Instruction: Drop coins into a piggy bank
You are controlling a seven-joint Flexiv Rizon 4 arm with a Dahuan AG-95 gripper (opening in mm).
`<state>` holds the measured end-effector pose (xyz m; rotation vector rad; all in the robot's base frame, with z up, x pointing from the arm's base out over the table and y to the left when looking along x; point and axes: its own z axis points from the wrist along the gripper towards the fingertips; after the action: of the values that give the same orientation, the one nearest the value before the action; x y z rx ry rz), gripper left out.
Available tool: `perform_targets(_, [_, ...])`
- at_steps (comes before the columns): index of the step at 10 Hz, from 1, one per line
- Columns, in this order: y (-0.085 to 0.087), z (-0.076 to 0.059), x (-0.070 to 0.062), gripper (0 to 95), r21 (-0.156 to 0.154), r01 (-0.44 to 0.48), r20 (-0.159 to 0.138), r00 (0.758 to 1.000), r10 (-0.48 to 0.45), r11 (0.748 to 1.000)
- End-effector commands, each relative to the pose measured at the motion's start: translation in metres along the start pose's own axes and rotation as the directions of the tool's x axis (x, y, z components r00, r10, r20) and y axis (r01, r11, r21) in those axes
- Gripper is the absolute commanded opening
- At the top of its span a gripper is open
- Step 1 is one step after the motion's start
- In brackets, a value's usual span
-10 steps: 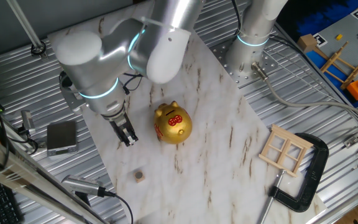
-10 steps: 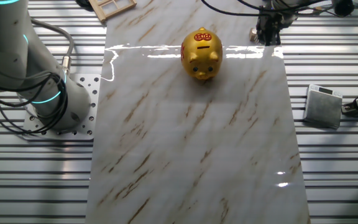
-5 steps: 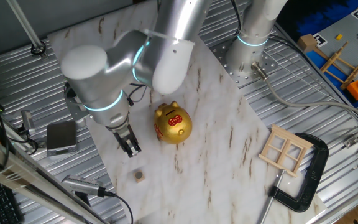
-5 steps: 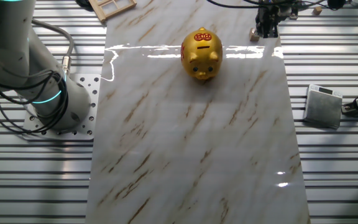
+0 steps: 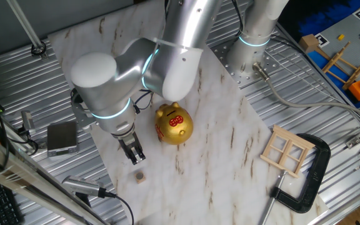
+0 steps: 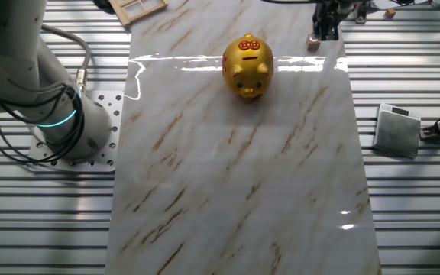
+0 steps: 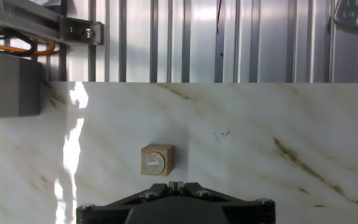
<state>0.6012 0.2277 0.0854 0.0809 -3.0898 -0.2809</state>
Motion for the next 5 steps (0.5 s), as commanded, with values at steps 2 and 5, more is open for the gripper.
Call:
perform_targets(2, [-0.0011,-0.0042,0.0021,0.0,0.004,0.007,0.001,1.0,-0.007,1.0])
perform_targets(5, [-0.0011,-0.0042,0.0021,0.0,-0.007,0.069,0.003,0.998,-0.069,0.998])
